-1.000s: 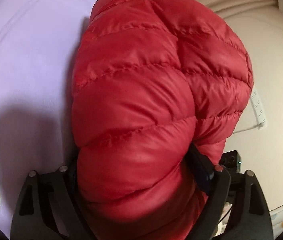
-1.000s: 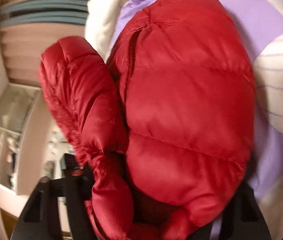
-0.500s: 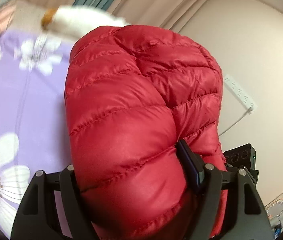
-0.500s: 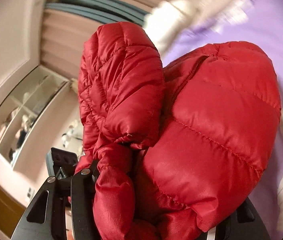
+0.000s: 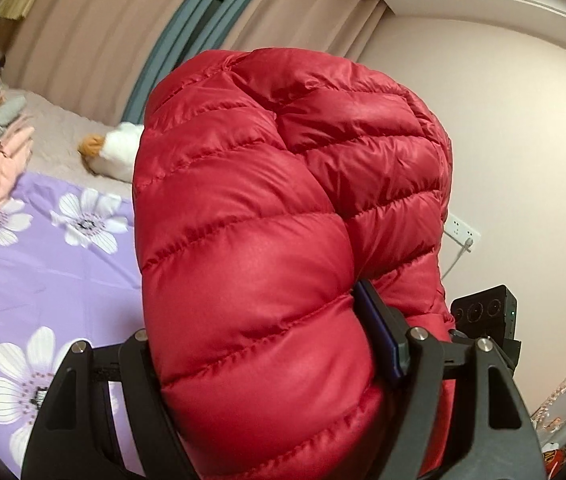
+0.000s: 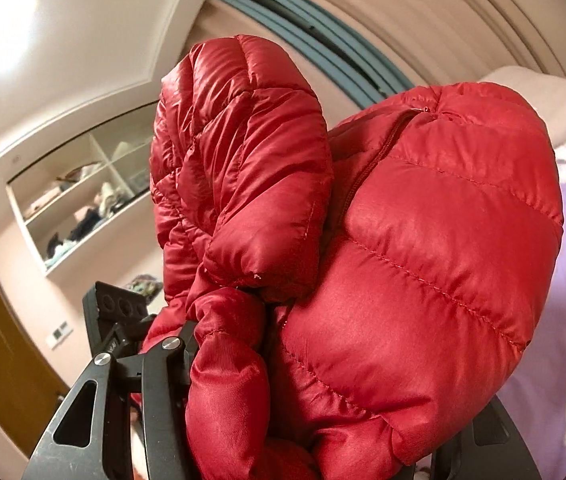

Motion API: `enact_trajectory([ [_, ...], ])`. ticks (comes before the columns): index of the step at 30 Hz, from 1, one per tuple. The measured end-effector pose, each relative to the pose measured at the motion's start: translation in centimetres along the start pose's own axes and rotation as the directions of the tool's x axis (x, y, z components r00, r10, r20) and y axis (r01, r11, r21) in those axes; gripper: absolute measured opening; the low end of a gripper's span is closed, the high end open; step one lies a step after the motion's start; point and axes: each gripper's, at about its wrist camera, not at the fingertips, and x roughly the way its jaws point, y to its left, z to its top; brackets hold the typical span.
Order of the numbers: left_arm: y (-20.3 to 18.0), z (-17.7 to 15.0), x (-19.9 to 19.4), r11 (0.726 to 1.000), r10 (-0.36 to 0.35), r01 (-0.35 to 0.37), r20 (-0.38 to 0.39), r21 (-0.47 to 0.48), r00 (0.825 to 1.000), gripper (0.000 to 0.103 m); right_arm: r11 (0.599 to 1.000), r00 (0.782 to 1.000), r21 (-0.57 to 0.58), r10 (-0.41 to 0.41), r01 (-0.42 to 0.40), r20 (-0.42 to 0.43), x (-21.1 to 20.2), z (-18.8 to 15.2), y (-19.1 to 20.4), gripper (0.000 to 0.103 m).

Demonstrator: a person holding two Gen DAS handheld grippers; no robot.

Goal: Fold large clothes
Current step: 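Hold the rolled jacket bundle raised with both grippers, then lower the jacket bundle onto the duvet with both grippers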

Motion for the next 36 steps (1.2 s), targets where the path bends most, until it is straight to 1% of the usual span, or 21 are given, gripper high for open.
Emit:
enact_trajectory([
  [2, 0.3, 0.2, -0.8, 1.0, 0.014, -0.014, 0.014, 0.002, 1.0, 0.074, 1.0, 1.0, -0.008, 0.014, -0.014, -0.008, -0.1, -0.2, 0.4, 0.055],
  [3, 1.3, 0.3, -0.3, 1.0, 0.019, -0.019, 0.016, -0.002, 1.0, 0.074, 1.0, 1.0, -0.011, 0.017, -0.017, -0.013, -0.1, -0.2, 0.7, 0.055],
  [5, 2.0, 0.4, -0.5, 0.999, 0.027, -0.027, 0.02, -0.02, 0.999, 0.074, 1.0, 1.0, -0.018, 0.019, -0.02, -0.025, -1.5, -0.5, 0.3, 0.055],
  [7, 2.4, 0.3, -0.5, 0.999, 0.033, -0.033, 0.025, -0.033, 0.999, 0.074, 1.0, 0.999, -0.023, 0.02, -0.021, -0.037, -2.0, -0.9, -0.1, 0.055],
  [8, 2.6, 0.3, -0.5, 0.999, 0.036, -0.035, 0.026, -0.036, 0.999, 0.074, 0.999, 0.999, -0.026, 0.022, -0.023, -0.042, -3.1, -1.1, 0.1, 0.055],
  [11, 2.7, 0.4, -0.7, 0.998, 0.044, -0.042, 0.029, -0.043, 0.999, 0.074, 0.999, 0.998, -0.028, 0.026, -0.027, -0.053, -3.2, -1.0, 0.0, 0.055],
  [15, 2.5, 0.9, -0.8, 0.997, 0.061, -0.06, 0.026, -0.041, 0.998, 0.074, 0.999, 0.998, -0.017, 0.032, -0.033, -0.06, -2.5, -0.5, 0.1, 0.055],
  [18, 3.0, 1.3, -0.5, 0.997, 0.07, -0.069, 0.026, -0.04, 0.997, 0.074, 0.999, 0.997, -0.005, 0.04, -0.041, -0.068, -1.5, 0.1, 0.2, 0.056],
  [19, 2.6, 1.3, -0.9, 0.997, 0.07, -0.069, 0.026, -0.042, 0.997, 0.074, 0.999, 0.997, -0.002, 0.04, -0.04, -0.073, -1.3, 0.3, 0.1, 0.056],
  [23, 3.3, 1.6, -0.3, 0.996, 0.067, -0.065, 0.025, -0.061, 0.997, 0.074, 1.0, 0.996, -0.001, 0.022, -0.022, -0.089, -0.3, 0.8, -0.3, 0.056],
  [27, 5.1, 2.2, 1.8, 0.995, 0.061, -0.059, 0.02, -0.084, 0.998, 0.074, 1.0, 0.994, -0.012, -0.018, 0.017, -0.106, 0.6, 1.9, -0.8, 0.056],
  [31, 7.3, 2.8, 4.1, 0.992, 0.072, -0.07, 0.019, -0.1, 0.997, 0.074, 0.999, 0.989, -0.026, -0.048, 0.045, -0.138, 1.9, 2.8, -1.6, 0.056],
  [33, 8.8, 2.9, 5.7, 0.99, 0.096, -0.094, 0.013, -0.101, 0.995, 0.074, 0.997, 0.985, -0.025, -0.07, 0.067, -0.16, 3.1, 3.1, -2.6, 0.056],
  [34, 9.9, 2.9, 6.9, 0.987, 0.122, -0.121, -0.001, -0.103, 0.993, 0.074, 0.996, 0.982, -0.019, -0.085, 0.083, -0.169, 3.7, 3.1, -3.1, 0.056],
  [36, 11.5, 2.5, 8.7, 0.98, 0.166, -0.166, -0.018, -0.106, 0.986, 0.074, 0.99, 0.973, -0.025, -0.144, 0.142, -0.179, 5.1, 2.7, -4.6, 0.056],
])
